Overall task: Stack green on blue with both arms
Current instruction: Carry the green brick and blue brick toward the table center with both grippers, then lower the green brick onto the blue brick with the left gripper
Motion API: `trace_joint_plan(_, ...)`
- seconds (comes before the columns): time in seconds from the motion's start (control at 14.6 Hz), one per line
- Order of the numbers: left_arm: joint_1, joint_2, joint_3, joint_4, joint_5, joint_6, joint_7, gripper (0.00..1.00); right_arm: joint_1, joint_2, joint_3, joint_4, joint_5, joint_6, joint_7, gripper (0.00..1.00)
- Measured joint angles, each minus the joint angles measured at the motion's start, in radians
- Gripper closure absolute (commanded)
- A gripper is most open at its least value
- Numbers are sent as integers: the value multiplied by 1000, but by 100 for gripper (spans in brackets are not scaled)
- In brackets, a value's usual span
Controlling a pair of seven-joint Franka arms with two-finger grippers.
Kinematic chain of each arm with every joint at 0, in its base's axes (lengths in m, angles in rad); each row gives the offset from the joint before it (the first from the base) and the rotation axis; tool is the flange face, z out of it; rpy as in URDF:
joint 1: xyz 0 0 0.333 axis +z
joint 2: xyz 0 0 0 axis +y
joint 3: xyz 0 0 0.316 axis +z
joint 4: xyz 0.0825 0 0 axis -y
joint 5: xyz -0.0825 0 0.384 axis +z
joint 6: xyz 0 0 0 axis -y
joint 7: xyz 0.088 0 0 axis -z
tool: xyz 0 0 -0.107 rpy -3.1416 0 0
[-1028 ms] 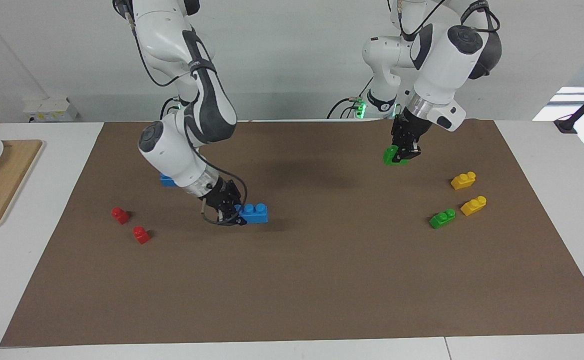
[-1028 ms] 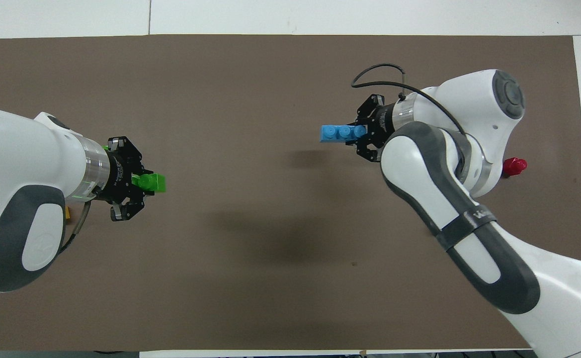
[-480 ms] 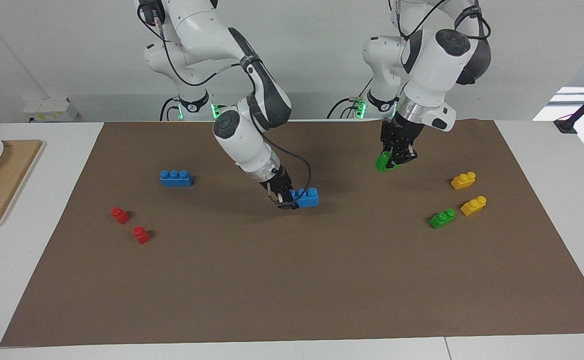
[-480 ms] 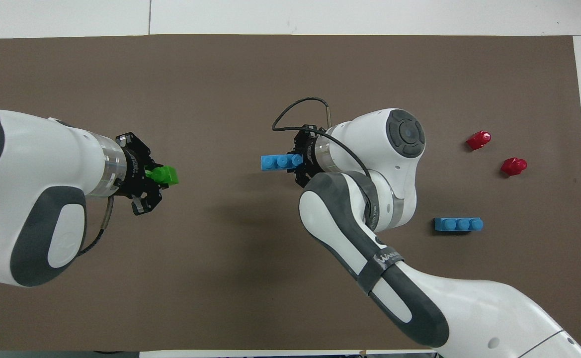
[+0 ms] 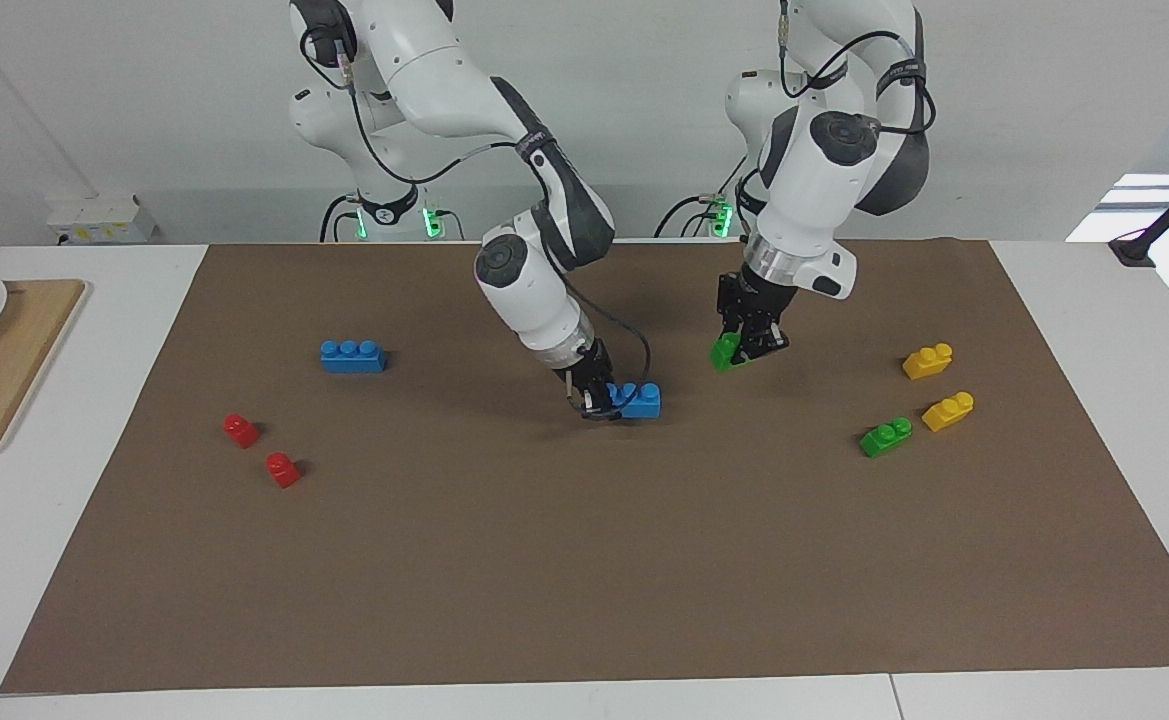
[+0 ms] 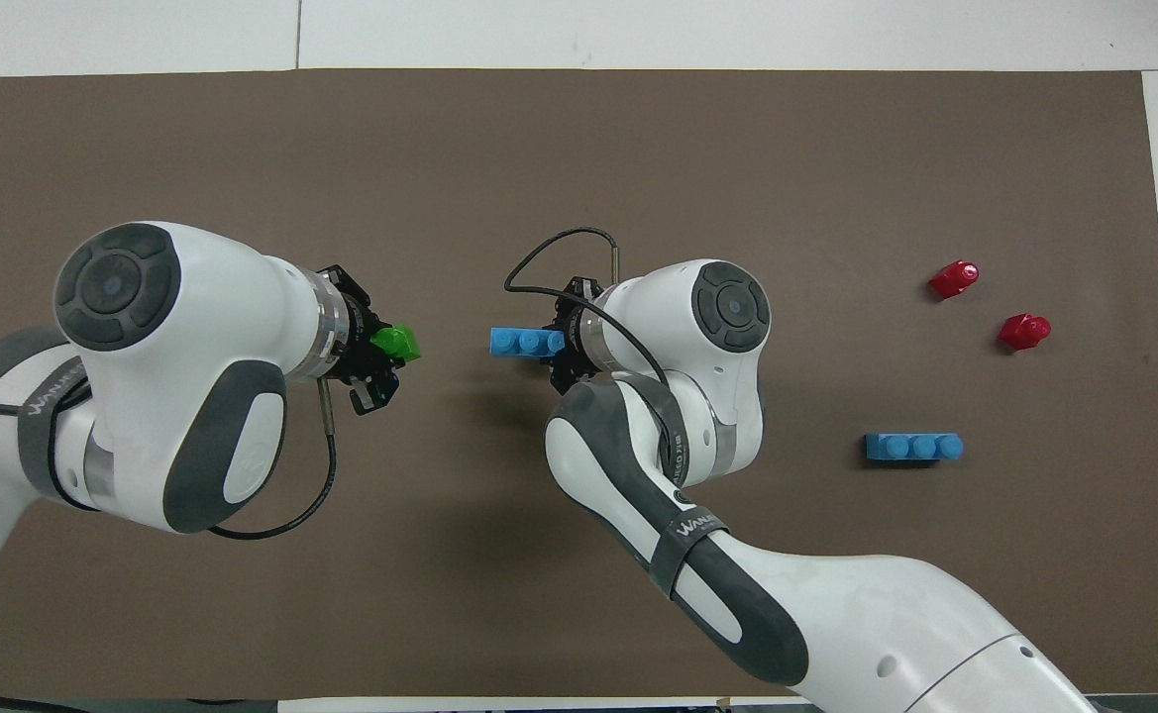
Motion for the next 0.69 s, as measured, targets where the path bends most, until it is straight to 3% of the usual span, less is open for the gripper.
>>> trace_joint_plan(0.48,-60,37,0,33,35,8,-12,100,33,38,-1,-26,0,73,5,100)
trace_joint_plan(0.69,-113,111,0,106,54,-5,-31,100,33,37,-3,-49,0,114,5,100)
